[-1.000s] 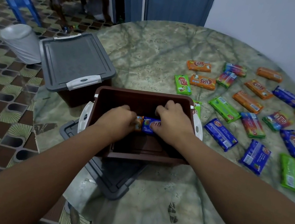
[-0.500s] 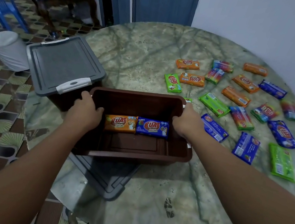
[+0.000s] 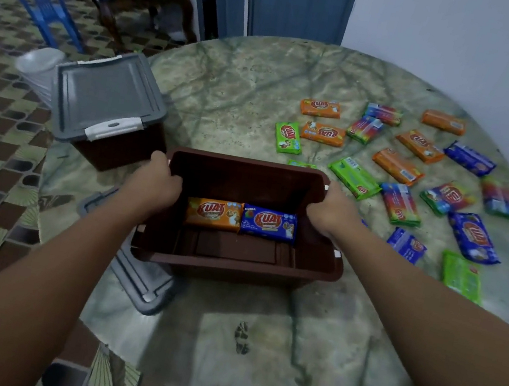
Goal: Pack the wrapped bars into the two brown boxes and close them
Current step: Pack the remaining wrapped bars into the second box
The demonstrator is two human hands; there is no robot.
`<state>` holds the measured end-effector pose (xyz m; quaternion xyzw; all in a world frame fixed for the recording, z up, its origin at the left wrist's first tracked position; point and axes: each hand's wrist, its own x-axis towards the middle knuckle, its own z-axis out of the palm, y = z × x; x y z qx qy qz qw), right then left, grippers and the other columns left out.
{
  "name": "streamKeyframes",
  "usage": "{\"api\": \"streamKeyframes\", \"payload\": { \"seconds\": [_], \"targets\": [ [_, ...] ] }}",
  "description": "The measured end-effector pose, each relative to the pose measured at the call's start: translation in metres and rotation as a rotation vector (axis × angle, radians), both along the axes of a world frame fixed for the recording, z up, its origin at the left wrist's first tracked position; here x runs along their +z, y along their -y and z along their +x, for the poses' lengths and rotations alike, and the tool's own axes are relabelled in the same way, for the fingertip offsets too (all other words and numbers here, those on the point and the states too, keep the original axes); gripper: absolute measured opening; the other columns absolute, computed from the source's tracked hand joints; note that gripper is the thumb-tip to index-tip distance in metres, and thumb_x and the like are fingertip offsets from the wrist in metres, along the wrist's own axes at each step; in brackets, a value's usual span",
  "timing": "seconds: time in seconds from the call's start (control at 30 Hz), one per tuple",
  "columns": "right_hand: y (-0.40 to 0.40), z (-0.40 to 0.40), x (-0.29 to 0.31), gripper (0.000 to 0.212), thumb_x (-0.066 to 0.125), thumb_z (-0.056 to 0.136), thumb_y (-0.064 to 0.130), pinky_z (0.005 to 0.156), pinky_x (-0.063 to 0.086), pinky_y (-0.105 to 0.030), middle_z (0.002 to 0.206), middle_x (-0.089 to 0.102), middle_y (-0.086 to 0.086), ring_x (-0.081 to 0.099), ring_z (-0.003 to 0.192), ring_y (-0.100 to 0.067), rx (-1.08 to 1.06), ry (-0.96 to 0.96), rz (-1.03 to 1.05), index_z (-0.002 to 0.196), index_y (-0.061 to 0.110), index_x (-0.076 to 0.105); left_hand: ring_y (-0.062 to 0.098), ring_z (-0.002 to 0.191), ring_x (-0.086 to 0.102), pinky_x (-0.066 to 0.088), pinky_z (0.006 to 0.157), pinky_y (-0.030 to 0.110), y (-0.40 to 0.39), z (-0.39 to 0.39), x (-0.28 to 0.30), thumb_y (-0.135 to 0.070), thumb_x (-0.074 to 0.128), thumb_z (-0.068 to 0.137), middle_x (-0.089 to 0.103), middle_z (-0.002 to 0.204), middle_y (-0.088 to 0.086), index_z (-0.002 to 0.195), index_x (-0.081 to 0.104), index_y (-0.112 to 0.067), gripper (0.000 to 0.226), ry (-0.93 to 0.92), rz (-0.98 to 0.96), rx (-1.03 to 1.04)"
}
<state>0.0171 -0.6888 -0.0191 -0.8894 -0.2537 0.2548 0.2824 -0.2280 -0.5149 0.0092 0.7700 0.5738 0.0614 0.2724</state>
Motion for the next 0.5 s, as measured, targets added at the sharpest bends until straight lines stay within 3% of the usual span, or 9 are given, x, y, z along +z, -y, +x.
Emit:
{"api": "streamKeyframes", "payload": {
  "seconds": [0.07,0.17,0.27,0.4,0.5],
  "targets": [
    [0.019,0.02,0.002,0.046,0.061,0.085,0.021,0.086,0.056,-0.044,0.115,0.064,-0.01,0.062,0.105,-0.033,0.031,0.007,-0.008,0.13,0.021,0.05,0.033,0.103,0.058,0.045,0.081,0.039,0.023,0.011,-0.001,-0.021,0.052,0.097,0.055,0.105,0.012,0.117,0.045,-0.008,0.024,0.066,-0.057,0.038],
    [0.045,0.05,0.006,0.04,0.061,0.088,0.023,0.082,0.052,-0.039,0.109,0.06,-0.009,0.06,0.104,-0.032,0.113,0.01,-0.061,0.127,0.02,0.049,0.031,0.086,0.067,0.051,0.072,0.039,0.056,0.024,-0.006,-0.014,0.054,0.088,0.068,0.091,0.011,0.1,0.059,-0.021,0.015,0.189,-0.136,0.048],
    [0.062,0.07,0.007,0.047,0.061,0.086,0.028,0.079,0.05,-0.038,0.113,0.065,-0.01,0.061,0.104,-0.033,0.193,0.053,-0.097,0.131,0.022,0.048,0.031,0.086,0.067,0.053,0.073,0.037,0.08,0.029,-0.011,-0.025,0.06,0.088,0.068,0.09,0.012,0.095,0.065,-0.014,0.014,0.121,-0.149,0.114],
    [0.071,0.078,0.008,0.052,0.063,0.087,0.033,0.077,0.048,-0.038,0.116,0.065,-0.01,0.059,0.097,-0.03,0.262,0.034,-0.097,0.135,0.023,0.044,0.026,0.1,0.06,0.052,0.088,0.041,0.095,0.034,-0.01,-0.035,0.072,0.09,0.06,0.109,0.005,0.117,0.052,-0.015,0.039,0.107,-0.007,0.15],
    [0.068,0.08,0.017,0.068,0.066,0.089,0.039,0.092,0.053,-0.045,0.137,0.055,-0.016,0.059,0.116,-0.036,0.319,0.16,-0.052,0.147,0.023,0.035,0.028,0.106,0.06,0.048,0.087,0.036,0.095,0.044,-0.005,-0.026,0.069,0.094,0.062,0.116,0.004,0.128,0.057,-0.02,0.037,0.059,0.099,0.003]
  ]
}}
